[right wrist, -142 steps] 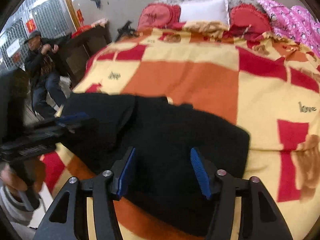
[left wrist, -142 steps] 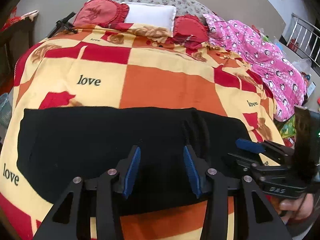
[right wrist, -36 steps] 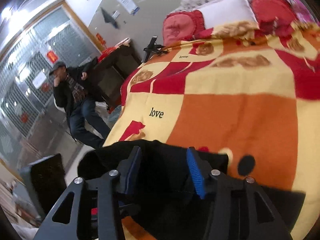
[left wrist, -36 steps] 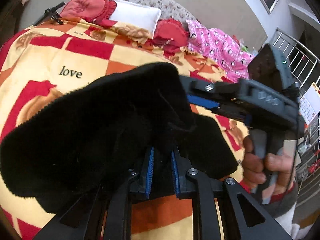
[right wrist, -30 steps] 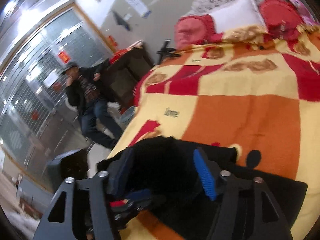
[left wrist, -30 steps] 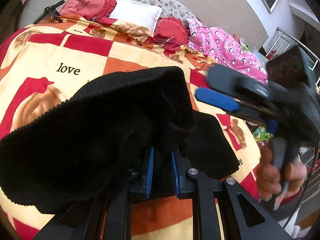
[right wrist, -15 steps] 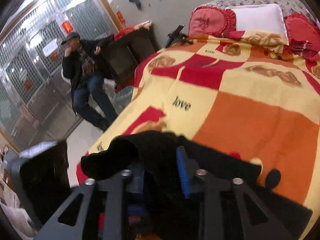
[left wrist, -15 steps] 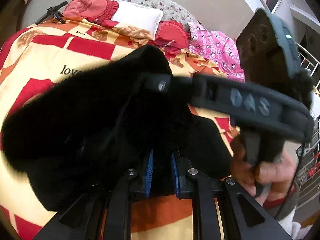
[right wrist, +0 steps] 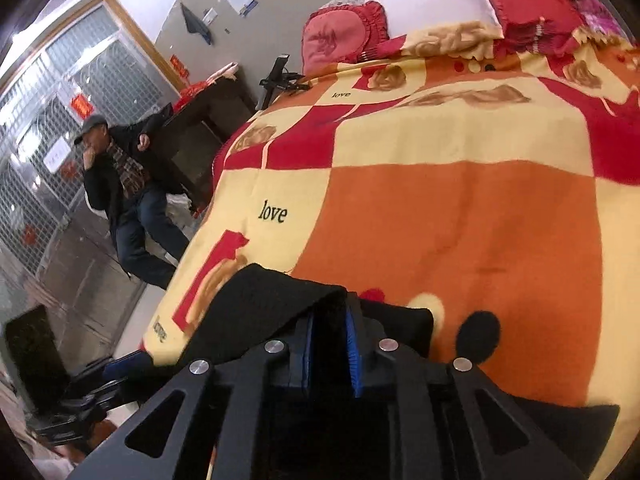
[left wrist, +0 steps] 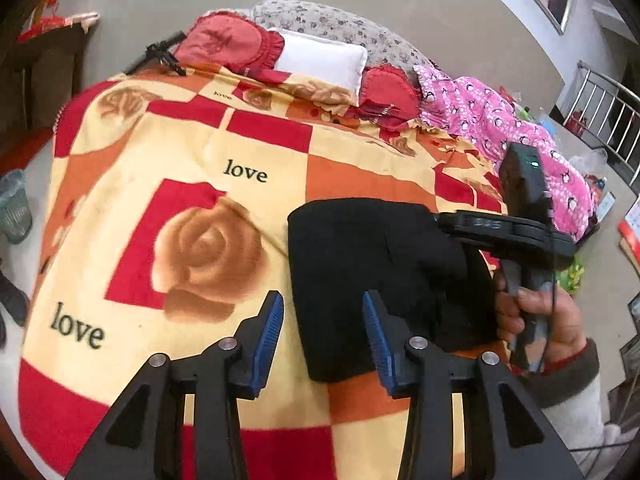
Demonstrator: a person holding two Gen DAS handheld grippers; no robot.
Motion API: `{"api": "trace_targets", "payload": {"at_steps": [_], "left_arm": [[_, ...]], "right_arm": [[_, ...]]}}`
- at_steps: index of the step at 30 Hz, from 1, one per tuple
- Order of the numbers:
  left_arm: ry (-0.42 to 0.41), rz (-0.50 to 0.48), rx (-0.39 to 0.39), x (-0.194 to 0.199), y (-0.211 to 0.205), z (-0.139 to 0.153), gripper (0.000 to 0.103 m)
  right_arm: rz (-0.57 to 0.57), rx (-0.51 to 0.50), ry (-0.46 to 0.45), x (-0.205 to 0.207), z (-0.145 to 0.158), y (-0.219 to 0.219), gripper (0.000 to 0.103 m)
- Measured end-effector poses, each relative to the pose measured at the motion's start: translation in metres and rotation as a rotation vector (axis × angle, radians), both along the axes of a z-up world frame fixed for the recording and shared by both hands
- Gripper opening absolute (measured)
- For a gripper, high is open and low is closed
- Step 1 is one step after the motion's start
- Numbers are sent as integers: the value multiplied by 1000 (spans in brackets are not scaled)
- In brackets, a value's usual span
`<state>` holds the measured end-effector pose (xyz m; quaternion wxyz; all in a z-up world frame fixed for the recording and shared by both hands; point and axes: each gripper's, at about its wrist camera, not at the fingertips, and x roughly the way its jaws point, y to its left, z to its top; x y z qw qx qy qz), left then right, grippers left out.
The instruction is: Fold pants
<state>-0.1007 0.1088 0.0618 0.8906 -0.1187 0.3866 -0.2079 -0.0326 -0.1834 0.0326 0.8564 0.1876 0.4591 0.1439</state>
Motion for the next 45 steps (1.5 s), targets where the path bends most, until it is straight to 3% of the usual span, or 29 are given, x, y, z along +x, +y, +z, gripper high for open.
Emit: {"api": "trace_targets", "payload": {"at_steps": [6,8,12,15,21,29,35,37,39,41,42,43,45], "left_arm": [[18,-78,3,7,-33,-8,40],[8,-112,9,6,-48,-10,40],[-7,-115,43,19,-61,-16,40],[9,-110,26,27,-56,-22,40],[-15,-47,23,16,-39,-14,40],[-83,-167,101,-25,-48,-5,42],[-159,-197,222,-36,-67,-2,52],[-184,-215,246,-35,-77,-3,64],[-193,-238,304,-32,-91,-9,65],[-188,-241,347,-26,-99,-14,52],[-177,-235,336,-23,-100,-14,28],[-155,-242,298,-18,-98,-13,18],[-102,-242,180,-5,-87,-9,10]], "right_arm": [[-40,40,-31,-26,21,-15,52],[-45,54,-40,-36,26,-20,59],[-20,64,-33,-46,28,-17,61],[6,71,-9,-45,22,-9,72],[-1,75,14,-39,11,-7,73],[-19,107,13,-47,10,-14,72],[-43,105,13,-59,12,-27,72],[-46,110,17,-61,11,-30,72],[-38,104,16,-63,11,-29,72],[-25,98,10,-64,12,-29,72],[-25,93,7,-66,12,-29,69],[-24,90,3,-67,13,-29,68],[-15,83,-1,-67,14,-28,63]]}}
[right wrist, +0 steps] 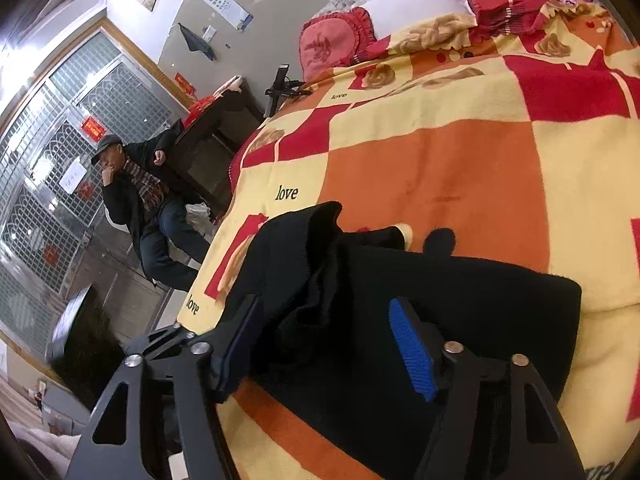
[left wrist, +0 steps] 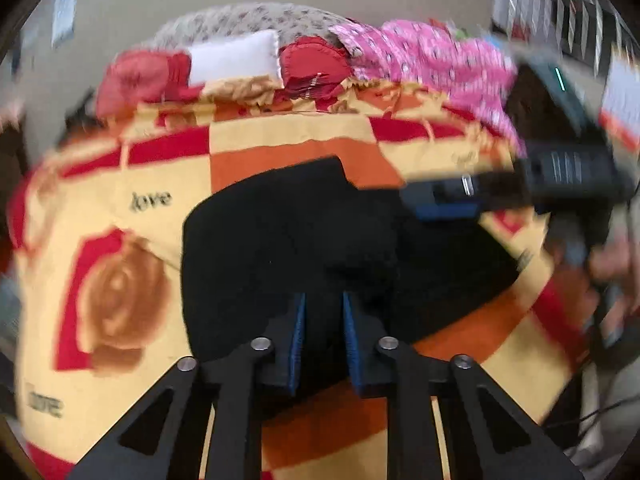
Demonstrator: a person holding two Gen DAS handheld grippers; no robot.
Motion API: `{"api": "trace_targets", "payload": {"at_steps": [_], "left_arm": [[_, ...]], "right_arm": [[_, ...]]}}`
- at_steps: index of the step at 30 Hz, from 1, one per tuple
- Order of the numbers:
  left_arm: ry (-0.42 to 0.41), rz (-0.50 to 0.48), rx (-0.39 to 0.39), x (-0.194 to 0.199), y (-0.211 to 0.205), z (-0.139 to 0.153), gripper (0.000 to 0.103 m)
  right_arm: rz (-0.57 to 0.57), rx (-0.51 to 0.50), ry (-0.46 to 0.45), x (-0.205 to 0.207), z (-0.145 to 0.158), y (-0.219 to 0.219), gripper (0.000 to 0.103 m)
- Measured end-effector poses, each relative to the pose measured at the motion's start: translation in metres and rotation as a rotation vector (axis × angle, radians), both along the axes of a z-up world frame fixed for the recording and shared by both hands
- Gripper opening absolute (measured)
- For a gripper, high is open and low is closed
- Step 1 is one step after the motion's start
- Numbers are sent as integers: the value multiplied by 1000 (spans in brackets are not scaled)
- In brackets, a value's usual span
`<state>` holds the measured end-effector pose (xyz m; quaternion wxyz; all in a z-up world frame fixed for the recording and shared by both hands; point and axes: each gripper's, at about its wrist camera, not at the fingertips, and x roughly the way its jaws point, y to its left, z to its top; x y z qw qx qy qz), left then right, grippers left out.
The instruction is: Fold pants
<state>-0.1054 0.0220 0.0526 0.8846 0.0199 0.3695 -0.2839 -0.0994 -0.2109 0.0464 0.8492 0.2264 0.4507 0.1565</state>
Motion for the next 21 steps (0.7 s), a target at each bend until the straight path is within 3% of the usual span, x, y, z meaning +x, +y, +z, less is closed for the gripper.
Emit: {"api": "trace_targets", "payload": {"at_steps": [2,5,10,15,20,21], "left_arm": [[60,25,-110,16,12,5,7],[58,34,-161,28,16,13,7],[57,-30,-102,22,-15,0,8],[101,-5,-147,29,-3,-9,11],[69,1,-112,24,-5,-9,13],[68,3,-116,22,-6,-9,13]], "right_arm": [[7,1,-1,1,0,2,63],[1,25,-4,5,0,0,66],[-52,156,10,11,-2,-15,67],[-26,145,30,24,-8,-7,69],[28,115,37,44,-19,13,70],[32,117,33,46,-20,16,65]]}}
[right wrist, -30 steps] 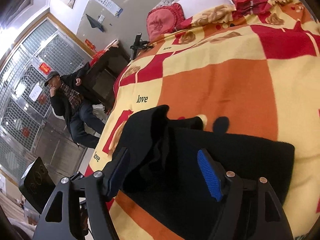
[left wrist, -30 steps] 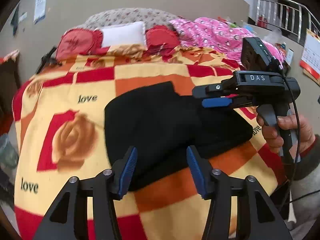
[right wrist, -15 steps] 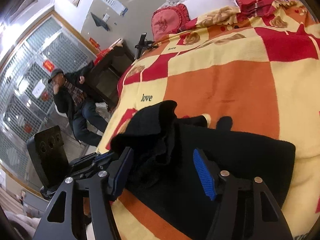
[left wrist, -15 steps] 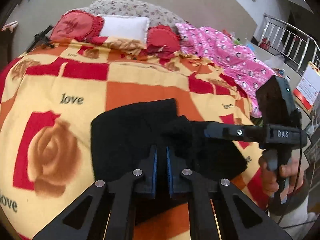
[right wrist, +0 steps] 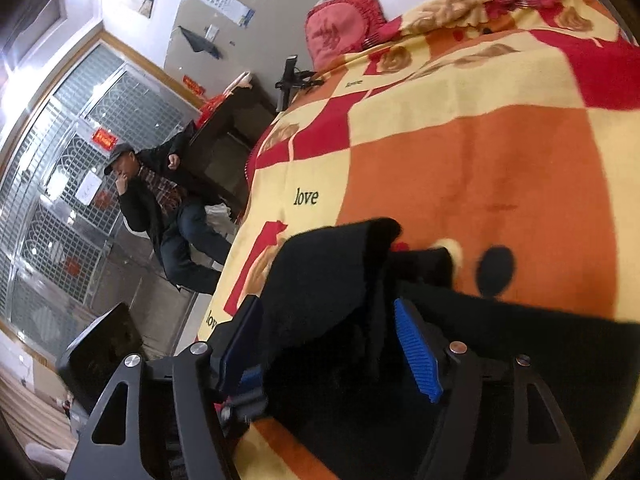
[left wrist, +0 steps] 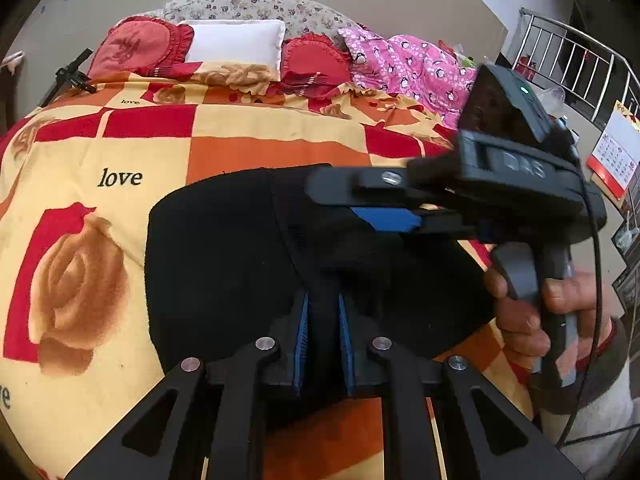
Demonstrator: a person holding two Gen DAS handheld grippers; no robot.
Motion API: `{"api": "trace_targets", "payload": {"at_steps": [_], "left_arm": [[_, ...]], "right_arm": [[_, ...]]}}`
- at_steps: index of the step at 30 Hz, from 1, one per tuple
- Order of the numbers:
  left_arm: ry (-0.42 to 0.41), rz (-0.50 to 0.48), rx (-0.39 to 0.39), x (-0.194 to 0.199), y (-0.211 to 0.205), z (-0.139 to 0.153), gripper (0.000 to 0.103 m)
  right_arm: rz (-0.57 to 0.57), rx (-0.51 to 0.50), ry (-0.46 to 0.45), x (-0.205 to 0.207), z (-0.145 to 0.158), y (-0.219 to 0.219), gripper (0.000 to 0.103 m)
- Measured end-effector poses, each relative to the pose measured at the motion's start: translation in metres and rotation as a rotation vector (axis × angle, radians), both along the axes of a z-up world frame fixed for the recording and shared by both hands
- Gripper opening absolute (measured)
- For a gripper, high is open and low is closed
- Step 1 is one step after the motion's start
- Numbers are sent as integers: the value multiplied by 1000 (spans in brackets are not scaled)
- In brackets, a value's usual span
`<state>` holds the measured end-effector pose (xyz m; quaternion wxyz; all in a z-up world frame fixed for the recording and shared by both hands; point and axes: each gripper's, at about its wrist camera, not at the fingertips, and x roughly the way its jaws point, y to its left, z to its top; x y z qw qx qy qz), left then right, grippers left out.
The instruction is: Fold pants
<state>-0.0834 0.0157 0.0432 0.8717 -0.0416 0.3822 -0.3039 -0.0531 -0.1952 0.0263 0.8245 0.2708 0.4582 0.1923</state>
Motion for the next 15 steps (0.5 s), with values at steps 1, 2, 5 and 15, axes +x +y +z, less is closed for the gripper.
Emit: {"api": "trace_targets", "payload": {"at_steps": [1,2,5,15], "left_arm": [[4,3,-10,0,1,-1,13],[12,10,-28,1,3,-2,13],[35,25,-65,3,9,-3,13],[-27,-83,-111,-11,-17,36,15]], "right_arm": [[4,3,-6,2,-1,3,60],[7,-5,-13,5,-3,7,47],[4,-35,-19,11,-9,15,19],[-33,18,-202,-36,52,-9,9]]}}
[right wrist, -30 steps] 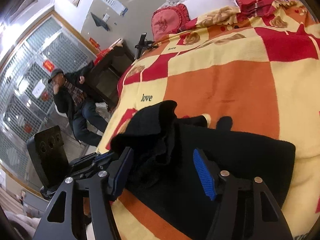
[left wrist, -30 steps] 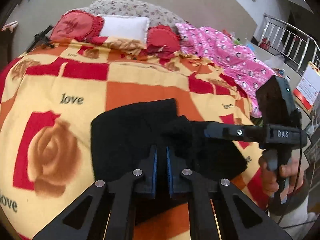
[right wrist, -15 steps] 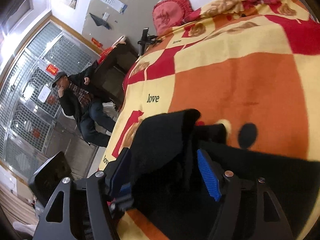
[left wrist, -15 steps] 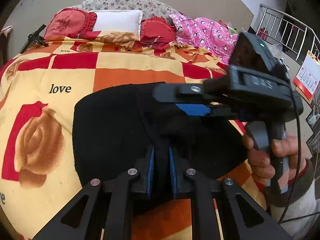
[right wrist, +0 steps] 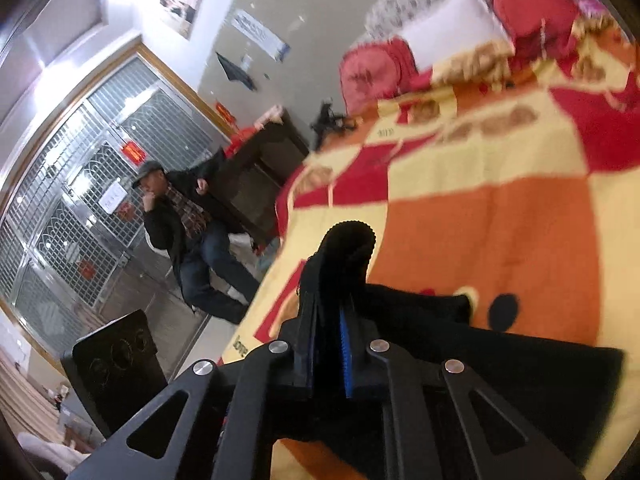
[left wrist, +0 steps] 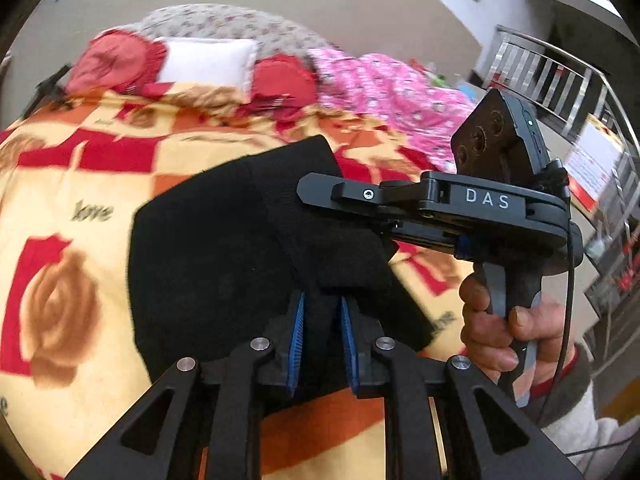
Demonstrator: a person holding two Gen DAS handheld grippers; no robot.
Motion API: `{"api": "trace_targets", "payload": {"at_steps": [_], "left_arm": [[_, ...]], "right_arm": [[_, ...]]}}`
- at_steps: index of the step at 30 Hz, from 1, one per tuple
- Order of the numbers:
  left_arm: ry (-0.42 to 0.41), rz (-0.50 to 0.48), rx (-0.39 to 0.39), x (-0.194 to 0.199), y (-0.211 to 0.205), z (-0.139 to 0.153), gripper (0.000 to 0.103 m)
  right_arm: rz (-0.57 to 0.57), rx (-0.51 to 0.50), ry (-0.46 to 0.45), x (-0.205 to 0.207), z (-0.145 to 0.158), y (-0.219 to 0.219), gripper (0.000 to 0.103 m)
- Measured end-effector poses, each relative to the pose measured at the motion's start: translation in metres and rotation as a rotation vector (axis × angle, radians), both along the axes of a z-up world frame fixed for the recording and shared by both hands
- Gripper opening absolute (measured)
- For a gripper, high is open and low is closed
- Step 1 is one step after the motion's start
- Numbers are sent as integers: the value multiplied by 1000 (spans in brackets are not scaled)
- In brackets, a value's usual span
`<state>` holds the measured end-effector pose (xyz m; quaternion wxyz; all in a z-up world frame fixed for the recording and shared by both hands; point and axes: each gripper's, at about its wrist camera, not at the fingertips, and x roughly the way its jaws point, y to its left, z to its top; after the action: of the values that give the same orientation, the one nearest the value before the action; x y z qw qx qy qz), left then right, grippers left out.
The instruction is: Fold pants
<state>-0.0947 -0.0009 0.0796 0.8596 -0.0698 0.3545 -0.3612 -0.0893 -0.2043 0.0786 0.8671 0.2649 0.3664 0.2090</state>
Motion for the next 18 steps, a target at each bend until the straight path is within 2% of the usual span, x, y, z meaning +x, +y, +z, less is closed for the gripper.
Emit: {"api": "trace_targets", "payload": {"at_steps": [5,8,11,13,15,18], "left_arm": [[20,-107,17,4,-42,-6,16],[78,-154,39,16,-65,-26,18],[131,-157,60,31,-72,-41,22],[148,-146,55,36,-63,-32,32],[142,-143,56,32,-46,-13,46],[-4,-88,79,10,-21,19,61]], "right_arm": [[-87,-46,-19,-41,17,-32,9],[-161,-77,33,-61,5,-57,9],[-235,-146,151,-60,-26,-75,14],[-256,-162,193,-56,-41,-79,20],[-260,-181,184,-59,-36,-80,21],[-271,-246,151,-64,-15,-79,25]]}}
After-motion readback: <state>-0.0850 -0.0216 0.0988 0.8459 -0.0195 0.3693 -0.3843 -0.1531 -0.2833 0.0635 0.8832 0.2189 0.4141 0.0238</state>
